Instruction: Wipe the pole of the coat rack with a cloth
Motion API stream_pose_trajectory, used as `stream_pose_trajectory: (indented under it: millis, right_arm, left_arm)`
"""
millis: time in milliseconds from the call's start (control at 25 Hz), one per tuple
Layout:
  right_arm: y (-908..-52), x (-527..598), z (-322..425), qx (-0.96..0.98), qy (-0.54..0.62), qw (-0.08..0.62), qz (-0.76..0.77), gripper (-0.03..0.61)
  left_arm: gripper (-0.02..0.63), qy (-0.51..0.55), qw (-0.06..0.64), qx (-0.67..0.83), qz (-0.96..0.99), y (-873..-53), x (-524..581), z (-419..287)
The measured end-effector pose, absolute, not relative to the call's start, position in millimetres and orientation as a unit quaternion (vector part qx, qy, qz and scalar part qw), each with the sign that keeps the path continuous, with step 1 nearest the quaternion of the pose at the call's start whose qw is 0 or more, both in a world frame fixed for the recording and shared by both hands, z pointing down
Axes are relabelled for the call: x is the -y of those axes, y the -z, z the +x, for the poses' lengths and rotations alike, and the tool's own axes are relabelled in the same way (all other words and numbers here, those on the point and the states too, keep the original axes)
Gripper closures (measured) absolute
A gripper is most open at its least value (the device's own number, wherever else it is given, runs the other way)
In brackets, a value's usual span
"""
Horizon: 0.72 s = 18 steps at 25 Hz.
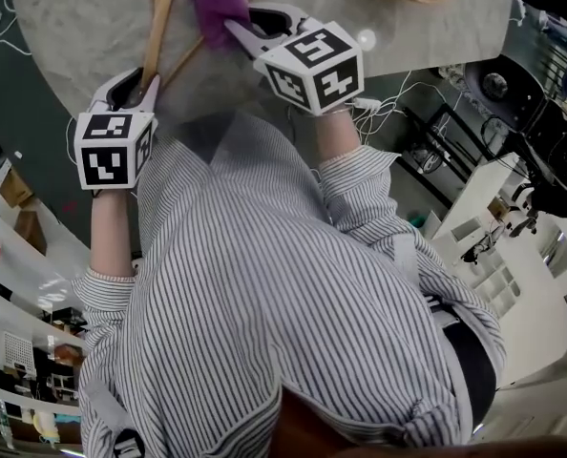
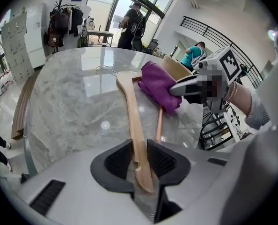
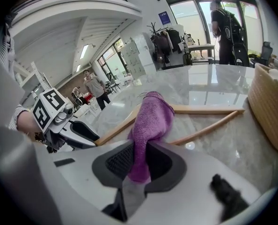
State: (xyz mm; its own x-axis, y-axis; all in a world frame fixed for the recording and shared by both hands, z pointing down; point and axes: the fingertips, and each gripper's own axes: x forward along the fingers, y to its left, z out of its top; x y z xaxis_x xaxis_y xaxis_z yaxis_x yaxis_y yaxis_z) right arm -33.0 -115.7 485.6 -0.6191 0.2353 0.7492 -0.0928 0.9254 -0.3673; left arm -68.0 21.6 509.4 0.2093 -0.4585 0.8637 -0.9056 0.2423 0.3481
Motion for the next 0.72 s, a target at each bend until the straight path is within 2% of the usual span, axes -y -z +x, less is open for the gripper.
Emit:
stream_pose_trajectory:
  millis: [720]
  right_arm:
    - [-487, 172, -31, 0.881, -0.173, 0.439, -0.026, 0.511]
  left_arm:
    - [0.514, -0.223, 0.536, 0.608, 0.542, -512, -20, -69]
